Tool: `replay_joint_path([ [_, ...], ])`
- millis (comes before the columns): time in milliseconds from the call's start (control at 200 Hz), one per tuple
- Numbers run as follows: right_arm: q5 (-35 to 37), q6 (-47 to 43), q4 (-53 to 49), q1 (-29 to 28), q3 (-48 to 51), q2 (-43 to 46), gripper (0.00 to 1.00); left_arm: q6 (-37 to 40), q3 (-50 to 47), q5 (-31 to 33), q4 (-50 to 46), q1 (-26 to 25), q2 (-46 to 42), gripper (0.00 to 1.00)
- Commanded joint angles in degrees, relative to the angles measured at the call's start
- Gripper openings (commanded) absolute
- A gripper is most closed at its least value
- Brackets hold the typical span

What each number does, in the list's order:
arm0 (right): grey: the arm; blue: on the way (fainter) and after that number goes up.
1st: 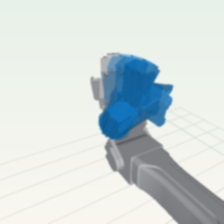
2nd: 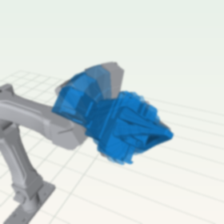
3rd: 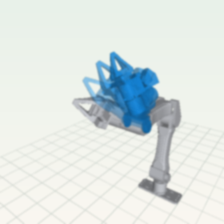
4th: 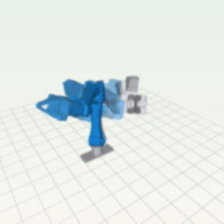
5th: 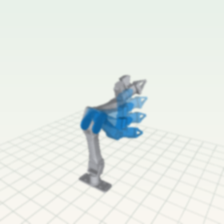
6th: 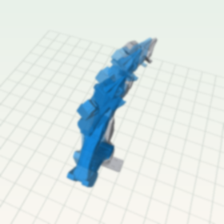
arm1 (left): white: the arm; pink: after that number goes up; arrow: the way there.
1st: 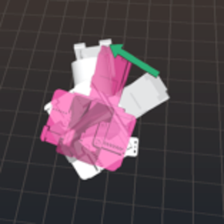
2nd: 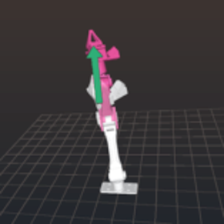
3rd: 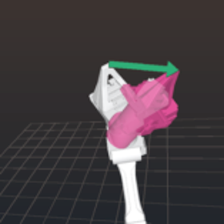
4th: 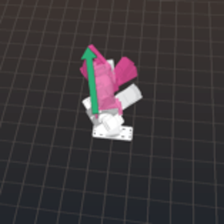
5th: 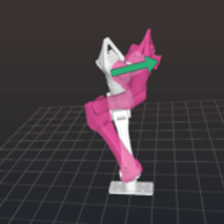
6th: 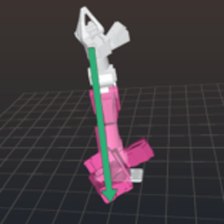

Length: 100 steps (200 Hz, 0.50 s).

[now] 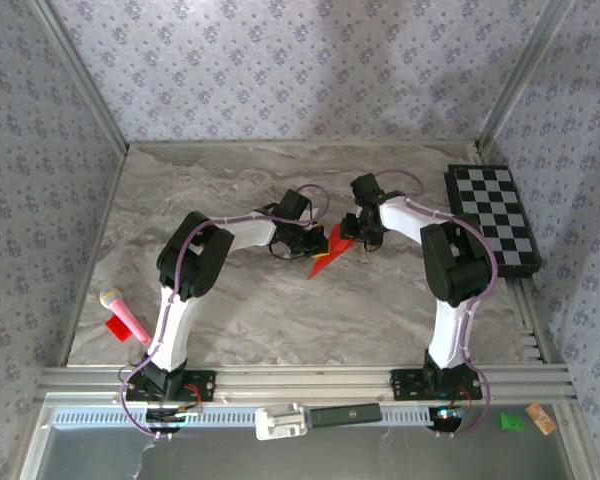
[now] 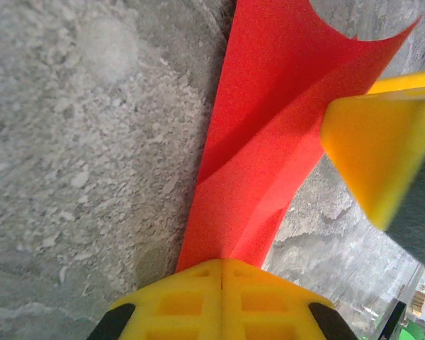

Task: Fold a paper plane with a square sheet of paper (pick it up from the middle)
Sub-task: Fold the wing for the fifth time at the center of the table.

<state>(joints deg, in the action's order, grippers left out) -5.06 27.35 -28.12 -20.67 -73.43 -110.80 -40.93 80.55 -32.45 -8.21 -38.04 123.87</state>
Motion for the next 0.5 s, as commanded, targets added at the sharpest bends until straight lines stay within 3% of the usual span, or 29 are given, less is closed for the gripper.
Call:
replay_joint_path([
  [0,1.84,-0.37,-3.22,-0.02,-0.93,-1.00,0.50,1.29,1.05,0.76,-2.76,-0.45,0.82,0.01],
  [495,3.49,-0.59,-4.90,-0.08,-1.32,-4.45,0.27,1.55,2.24,-2.63,-0.45,-0.45,0.14,0.08],
])
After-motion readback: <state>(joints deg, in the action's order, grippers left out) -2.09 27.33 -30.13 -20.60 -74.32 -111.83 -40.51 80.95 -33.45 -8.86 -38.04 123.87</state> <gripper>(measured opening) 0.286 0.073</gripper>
